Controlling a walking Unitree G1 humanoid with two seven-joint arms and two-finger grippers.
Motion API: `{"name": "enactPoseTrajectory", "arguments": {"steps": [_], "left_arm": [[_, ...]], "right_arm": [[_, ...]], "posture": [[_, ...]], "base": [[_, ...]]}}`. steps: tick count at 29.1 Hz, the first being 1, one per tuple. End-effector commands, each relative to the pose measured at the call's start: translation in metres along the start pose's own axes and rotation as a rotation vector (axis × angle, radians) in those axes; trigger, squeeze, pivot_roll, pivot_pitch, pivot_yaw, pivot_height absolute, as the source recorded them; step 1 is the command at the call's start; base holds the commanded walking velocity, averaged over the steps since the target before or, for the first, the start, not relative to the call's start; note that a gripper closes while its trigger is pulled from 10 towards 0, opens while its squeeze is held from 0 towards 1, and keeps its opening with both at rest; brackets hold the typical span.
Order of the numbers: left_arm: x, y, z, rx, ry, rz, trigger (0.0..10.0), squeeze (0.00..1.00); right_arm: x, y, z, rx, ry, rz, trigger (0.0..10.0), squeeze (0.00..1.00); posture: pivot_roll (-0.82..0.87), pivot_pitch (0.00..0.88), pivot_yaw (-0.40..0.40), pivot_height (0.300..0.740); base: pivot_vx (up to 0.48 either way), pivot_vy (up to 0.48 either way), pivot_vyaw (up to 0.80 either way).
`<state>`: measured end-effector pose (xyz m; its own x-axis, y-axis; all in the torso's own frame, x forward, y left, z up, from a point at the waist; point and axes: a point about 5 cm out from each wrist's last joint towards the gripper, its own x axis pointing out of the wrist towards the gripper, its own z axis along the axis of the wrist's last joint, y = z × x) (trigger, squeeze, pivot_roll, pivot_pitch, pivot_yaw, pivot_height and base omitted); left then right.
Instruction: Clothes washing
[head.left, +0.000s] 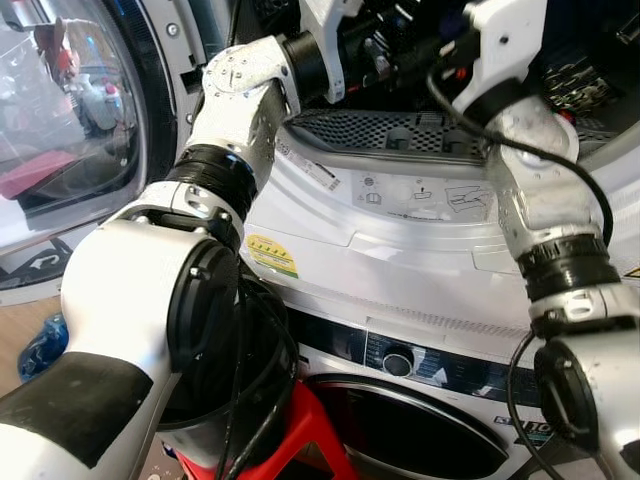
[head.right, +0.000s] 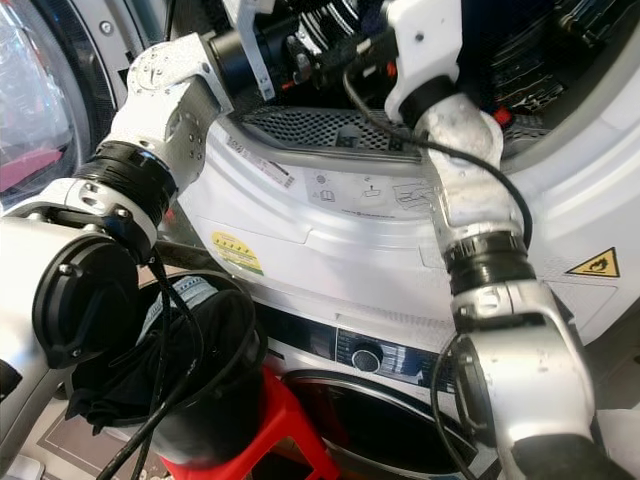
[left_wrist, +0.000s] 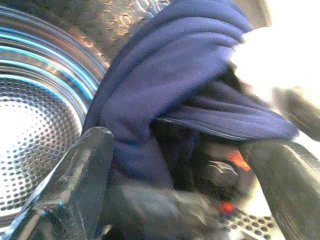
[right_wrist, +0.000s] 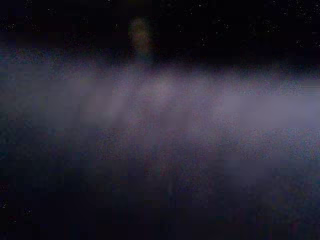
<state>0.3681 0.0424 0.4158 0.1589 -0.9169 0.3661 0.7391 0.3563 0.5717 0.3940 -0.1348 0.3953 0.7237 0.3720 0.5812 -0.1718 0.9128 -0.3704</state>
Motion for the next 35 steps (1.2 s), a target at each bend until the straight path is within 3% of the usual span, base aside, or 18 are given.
{"name": "enactPoseTrajectory", "arguments": {"steps": [1, 8, 11, 18, 21, 22, 23, 25, 31, 35], "left_arm": [[0.015, -0.012, 0.011, 0.074, -0.028, -0.147, 10.0, 1.0], [0.015, -0.003, 0.019, 0.17, -0.013, -0.024, 10.0, 1.0], [0.016, -0.006, 0.025, 0.143, -0.102, -0.062, 10.0, 1.0], [0.016, -0.016, 0.049, 0.186, -0.296, -0.141, 10.0, 1.0], [0.012, -0.014, 0.054, 0.189, -0.31, -0.121, 10.0, 1.0], [0.0, -0.012, 0.051, 0.205, -0.274, -0.102, 10.0, 1.0], [0.0, -0.012, 0.051, 0.205, -0.274, -0.102, 10.0, 1.0], [-0.024, -0.019, 0.036, 0.138, -0.184, -0.118, 10.0, 1.0], [-0.057, -0.034, 0.019, 0.15, 0.011, -0.184, 10.0, 1.0], [-0.065, -0.024, 0.023, 0.256, 0.036, -0.02, 10.0, 1.0]], "right_arm": [[0.002, -0.004, -0.005, 0.015, 0.048, -0.038, 10.0, 0.0], [0.0, -0.007, -0.008, 0.01, 0.045, -0.038, 10.0, 0.0], [-0.003, -0.01, -0.013, 0.008, 0.059, -0.048, 10.0, 0.0], [-0.006, -0.014, -0.017, 0.017, 0.072, -0.069, 10.0, 0.0], [-0.006, -0.014, -0.019, 0.019, 0.078, -0.074, 10.0, 0.0], [-0.006, -0.015, -0.02, 0.022, 0.084, -0.082, 10.0, 0.0], [-0.006, -0.015, -0.02, 0.022, 0.084, -0.082, 10.0, 0.0], [-0.007, -0.016, -0.021, 0.031, 0.087, -0.09, 10.0, 0.0], [-0.006, -0.015, -0.022, 0.03, 0.097, -0.083, 10.0, 0.0], [-0.006, -0.012, -0.024, 0.057, 0.095, -0.07, 10.0, 0.0]], "posture": [[-0.09, 0.0, 0.142, 0.74], [-0.1, 0.001, 0.144, 0.74], [-0.1, 0.003, 0.147, 0.74], [-0.1, 0.006, 0.153, 0.74], [-0.1, 0.006, 0.154, 0.74], [-0.1, 0.006, 0.156, 0.74], [-0.1, 0.006, 0.156, 0.74], [-0.09, 0.007, 0.149, 0.74], [-0.06, 0.007, 0.14, 0.74], [-0.05, 0.008, 0.132, 0.74]], "base": [[0.0, 0.0, 0.0], [0.0, 0.0, 0.0], [0.0, 0.0, 0.0], [0.0, 0.0, 0.0], [0.0, 0.0, 0.0], [0.0, 0.0, 0.0], [0.0, 0.0, 0.0], [0.0, 0.0, 0.0], [0.0, 0.0, 0.0], [0.0, 0.0, 0.0]]}}
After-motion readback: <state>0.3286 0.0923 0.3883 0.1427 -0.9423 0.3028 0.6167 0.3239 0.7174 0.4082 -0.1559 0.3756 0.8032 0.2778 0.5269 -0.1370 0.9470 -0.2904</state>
